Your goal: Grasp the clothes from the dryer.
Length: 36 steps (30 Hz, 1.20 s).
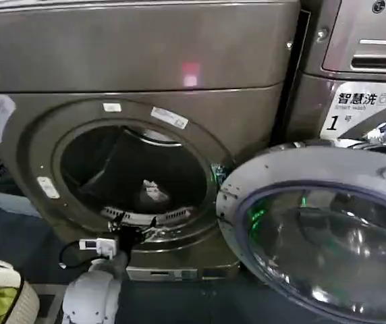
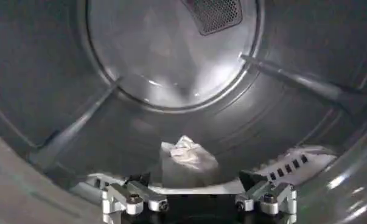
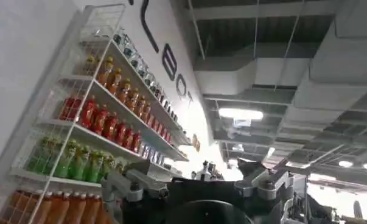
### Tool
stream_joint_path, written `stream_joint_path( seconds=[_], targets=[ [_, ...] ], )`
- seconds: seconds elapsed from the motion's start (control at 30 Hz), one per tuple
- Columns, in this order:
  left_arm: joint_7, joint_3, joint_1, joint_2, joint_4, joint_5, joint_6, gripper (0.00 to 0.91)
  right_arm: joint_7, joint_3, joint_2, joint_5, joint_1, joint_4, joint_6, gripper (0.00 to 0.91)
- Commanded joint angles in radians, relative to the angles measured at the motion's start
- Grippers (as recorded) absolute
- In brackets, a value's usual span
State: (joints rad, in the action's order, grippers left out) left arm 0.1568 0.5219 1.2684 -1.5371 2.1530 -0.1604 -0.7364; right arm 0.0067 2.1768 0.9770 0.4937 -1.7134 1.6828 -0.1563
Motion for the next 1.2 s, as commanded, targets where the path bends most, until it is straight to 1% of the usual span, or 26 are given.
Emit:
stream_joint_path(
  seconds=[0.03, 0.37, 0.6, 0.67, 0.73, 0.83, 0.87, 0.93, 0.97, 1.0, 1.03, 1.07, 1.1, 1.13, 1.17, 1.2],
  targets=[
    [0.0, 0.0, 0.0, -0.001, 0.001, -0.002, -0.049, 0.907, 0.0, 0.001, 0.001, 0.0, 0.0, 0.0, 0.0, 0.907],
    [0.004, 0.002, -0.002, 0.0, -0.002, -0.007, -0.049, 0.907, 0.0, -0.002, 0.008, -0.001, 0.0, 0.0, 0.012, 0.907],
    [0.067, 0.003, -0.043, 0.003, -0.028, -0.083, -0.049, 0.907, 0.0, -0.008, 0.011, -0.002, 0.004, -0.001, 0.018, 0.907],
    [0.089, 0.003, -0.064, 0.004, -0.04, -0.124, -0.049, 0.907, -0.001, -0.01, 0.013, -0.002, 0.006, 0.001, 0.018, 0.907],
    [0.155, 0.002, -0.107, 0.009, -0.062, -0.224, -0.049, 0.907, -0.002, -0.014, 0.013, -0.002, 0.01, 0.002, 0.018, 0.907],
    [0.354, 0.007, -0.178, 0.014, -0.118, -0.437, -0.041, 0.907, -0.003, -0.022, 0.014, -0.003, 0.017, 0.004, 0.019, 0.907],
    [0.382, 0.01, -0.194, 0.015, -0.125, -0.482, -0.031, 0.907, -0.003, -0.025, 0.014, -0.003, 0.018, 0.004, 0.019, 0.907],
    [0.489, 0.009, -0.24, 0.033, -0.157, -0.629, 0.047, 0.907, -0.004, -0.03, 0.015, -0.003, 0.02, 0.004, 0.021, 0.907],
    [0.579, 0.014, -0.281, 0.041, -0.165, -0.68, 0.056, 0.907, -0.004, -0.032, 0.016, -0.003, 0.021, 0.004, 0.022, 0.907],
    [0.68, 0.024, -0.313, 0.045, -0.178, -0.775, 0.103, 0.907, -0.005, -0.032, 0.017, -0.003, 0.021, 0.002, 0.024, 0.907],
    [0.716, 0.031, -0.32, 0.046, -0.182, -0.824, 0.166, 0.907, -0.005, -0.033, 0.017, -0.003, 0.021, 0.003, 0.025, 0.907],
    [0.803, 0.04, -0.351, 0.05, -0.2, -0.93, 0.284, 0.907, -0.006, -0.033, 0.018, -0.003, 0.021, 0.003, 0.025, 0.907],
    [0.9, 0.044, -0.378, 0.054, -0.211, -1.005, 0.364, 0.907, -0.006, -0.034, 0.018, -0.003, 0.02, 0.002, 0.027, 0.907],
    [0.946, 0.045, -0.398, 0.057, -0.215, -1.035, 0.383, 0.907, -0.007, -0.036, 0.019, -0.003, 0.019, 0.001, 0.029, 0.907],
    [0.995, 0.042, -0.43, 0.059, -0.219, -1.046, 0.453, 0.907, -0.007, -0.038, 0.02, -0.003, 0.021, 0.001, 0.031, 0.907],
    [1.025, 0.038, -0.452, 0.06, -0.225, -1.04, 0.472, 0.907, -0.007, -0.039, 0.021, -0.003, 0.021, 0.001, 0.032, 0.907]
  ],
)
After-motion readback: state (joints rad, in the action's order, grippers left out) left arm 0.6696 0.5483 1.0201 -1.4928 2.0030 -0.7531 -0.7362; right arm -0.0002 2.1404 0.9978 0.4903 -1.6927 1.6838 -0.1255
